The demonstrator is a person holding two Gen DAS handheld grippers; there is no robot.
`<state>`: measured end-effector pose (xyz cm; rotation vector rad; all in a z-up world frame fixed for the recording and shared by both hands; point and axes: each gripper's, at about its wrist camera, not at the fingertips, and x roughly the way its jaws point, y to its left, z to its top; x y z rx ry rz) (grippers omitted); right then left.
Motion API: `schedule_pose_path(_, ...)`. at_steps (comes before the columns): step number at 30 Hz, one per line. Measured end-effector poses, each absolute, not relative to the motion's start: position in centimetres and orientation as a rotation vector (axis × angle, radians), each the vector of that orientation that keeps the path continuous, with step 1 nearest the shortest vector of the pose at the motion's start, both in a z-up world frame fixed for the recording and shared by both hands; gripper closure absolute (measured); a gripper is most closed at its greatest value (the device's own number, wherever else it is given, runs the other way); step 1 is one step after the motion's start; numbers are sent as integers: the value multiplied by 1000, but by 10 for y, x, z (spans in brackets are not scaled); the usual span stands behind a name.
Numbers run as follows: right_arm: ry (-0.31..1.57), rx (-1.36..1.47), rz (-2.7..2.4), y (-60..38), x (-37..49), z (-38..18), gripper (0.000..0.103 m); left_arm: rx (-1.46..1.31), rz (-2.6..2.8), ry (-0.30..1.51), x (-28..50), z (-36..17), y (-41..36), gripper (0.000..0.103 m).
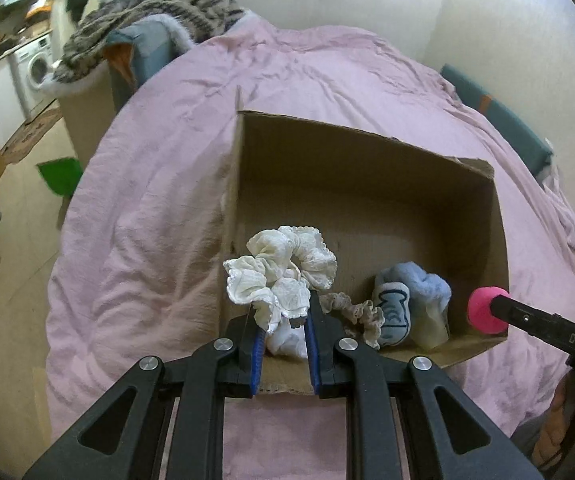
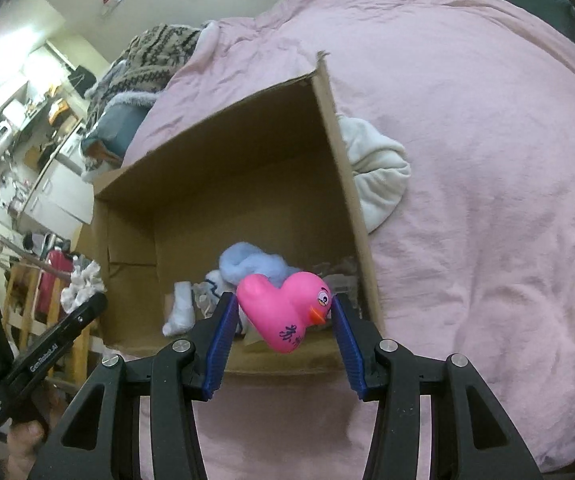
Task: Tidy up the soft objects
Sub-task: 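Carry the duck and scrunchie over the box with both tools, then drop the duck and scrunchie into the box, opening both tools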
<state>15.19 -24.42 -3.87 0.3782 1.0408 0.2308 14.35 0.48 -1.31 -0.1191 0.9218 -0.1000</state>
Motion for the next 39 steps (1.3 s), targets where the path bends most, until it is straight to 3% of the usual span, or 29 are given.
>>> schedule_pose_path(24,1127,249,207,-223,155,-56,52,-37,-106,964,144,-36,-10,85)
schedule_pose_path(32,1124,247,210,-222,154,-55,52,-39,-104,954,143,-33,-11,79)
schedule_pose_path(35,1112,259,215,-222,154,-53,48,-41,-103,950,143,-33,-11,70)
schedule_pose_path(36,1108,263,215,-224,154,-52,42,-40,-99,942,143,-32,-11,62)
schedule_pose_path(38,1095,275,217,-226,153,-49,39,-33,-81,925,141,-29,-11,42)
schedule_pose_path(39,1090,278,220,-227,153,-48,39,-36,-83,917,140,-28,-11,42)
